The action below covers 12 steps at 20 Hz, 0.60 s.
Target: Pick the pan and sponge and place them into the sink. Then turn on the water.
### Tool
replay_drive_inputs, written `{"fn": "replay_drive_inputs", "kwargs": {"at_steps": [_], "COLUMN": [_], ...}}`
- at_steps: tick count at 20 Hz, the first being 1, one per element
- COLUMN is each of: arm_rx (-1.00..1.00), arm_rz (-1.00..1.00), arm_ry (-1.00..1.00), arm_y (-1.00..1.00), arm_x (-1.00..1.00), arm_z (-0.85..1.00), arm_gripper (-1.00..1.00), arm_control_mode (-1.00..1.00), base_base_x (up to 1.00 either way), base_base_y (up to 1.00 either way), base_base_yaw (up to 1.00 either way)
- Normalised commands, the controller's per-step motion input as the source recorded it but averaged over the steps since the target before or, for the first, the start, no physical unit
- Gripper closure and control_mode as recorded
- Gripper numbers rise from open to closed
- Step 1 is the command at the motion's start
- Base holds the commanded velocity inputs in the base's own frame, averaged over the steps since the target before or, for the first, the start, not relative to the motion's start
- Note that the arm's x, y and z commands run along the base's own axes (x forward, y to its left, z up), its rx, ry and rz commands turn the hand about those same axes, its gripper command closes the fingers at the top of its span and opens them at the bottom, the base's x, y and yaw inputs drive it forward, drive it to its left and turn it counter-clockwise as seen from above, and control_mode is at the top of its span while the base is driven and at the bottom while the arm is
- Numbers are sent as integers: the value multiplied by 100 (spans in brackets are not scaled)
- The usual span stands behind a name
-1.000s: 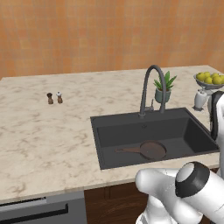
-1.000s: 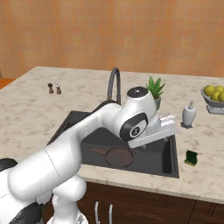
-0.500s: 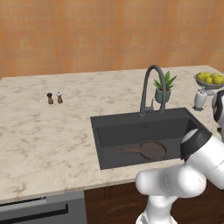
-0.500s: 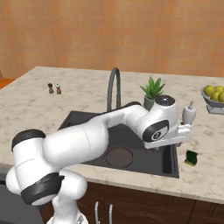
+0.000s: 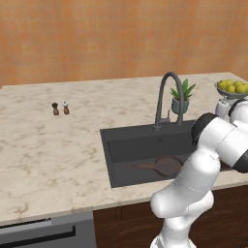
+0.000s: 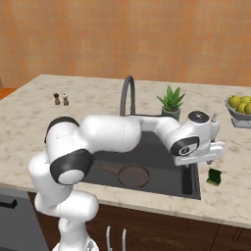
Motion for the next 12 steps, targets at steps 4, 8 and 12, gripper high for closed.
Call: {"fn": "replay_drive_inputs", "kwargs": {"at_steps": [4, 8, 12], "arm_rx": [9, 10, 13], "arm_rz": [-2, -1, 0], "arm_ry": [0, 2, 2], "arm_y": [-52, -53, -58], "arm_x": [49, 41, 36], "arm_z": [-37, -31, -15], "arm_gripper": [-100, -100, -100], "arm_control_mode": [-100, -100, -100], "base_base_x": [0, 0, 0], "base_base_y": [0, 0, 0], "base_base_yaw": [0, 0, 0]}}
